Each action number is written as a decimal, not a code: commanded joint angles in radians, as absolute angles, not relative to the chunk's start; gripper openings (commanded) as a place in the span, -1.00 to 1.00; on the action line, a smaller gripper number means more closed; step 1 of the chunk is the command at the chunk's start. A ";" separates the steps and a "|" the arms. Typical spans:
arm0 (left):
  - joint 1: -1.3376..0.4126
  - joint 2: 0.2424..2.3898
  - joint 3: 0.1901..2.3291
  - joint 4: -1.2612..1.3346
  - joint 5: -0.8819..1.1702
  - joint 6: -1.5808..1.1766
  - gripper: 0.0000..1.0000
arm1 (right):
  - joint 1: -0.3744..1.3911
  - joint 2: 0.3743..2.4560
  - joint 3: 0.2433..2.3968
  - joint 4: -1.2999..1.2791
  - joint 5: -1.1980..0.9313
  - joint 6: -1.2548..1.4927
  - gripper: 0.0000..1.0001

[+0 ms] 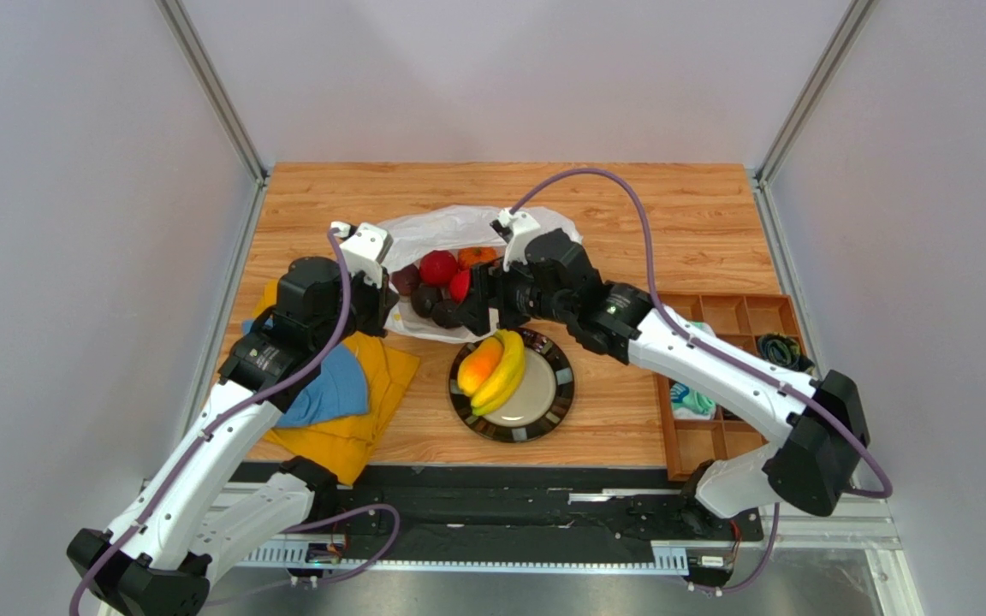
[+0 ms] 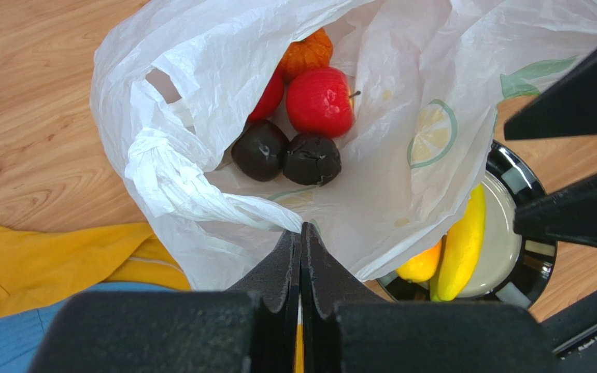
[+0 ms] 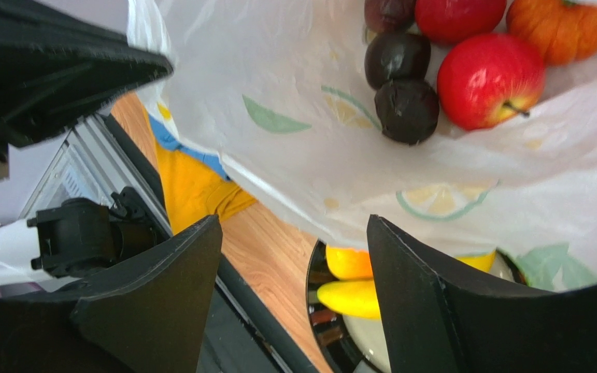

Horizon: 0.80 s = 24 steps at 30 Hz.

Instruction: Place the fruits into the plastic bag

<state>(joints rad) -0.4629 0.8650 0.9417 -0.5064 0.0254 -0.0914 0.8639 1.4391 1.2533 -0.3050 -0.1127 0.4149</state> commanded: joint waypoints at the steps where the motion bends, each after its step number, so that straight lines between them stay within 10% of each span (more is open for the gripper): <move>1: -0.465 0.856 0.982 -0.495 0.034 -0.103 -1.00 | 0.876 1.350 1.149 -0.245 -0.124 0.511 0.43; 24: -0.465 0.856 0.982 -0.495 0.032 -0.103 -1.00 | 0.799 1.298 0.796 -0.144 -0.089 0.684 0.33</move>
<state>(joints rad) -0.4629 0.8650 0.9417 -0.5064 0.0254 -0.0917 0.8291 1.2800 0.8112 -0.2234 -0.0982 0.6369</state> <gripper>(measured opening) 0.007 0.678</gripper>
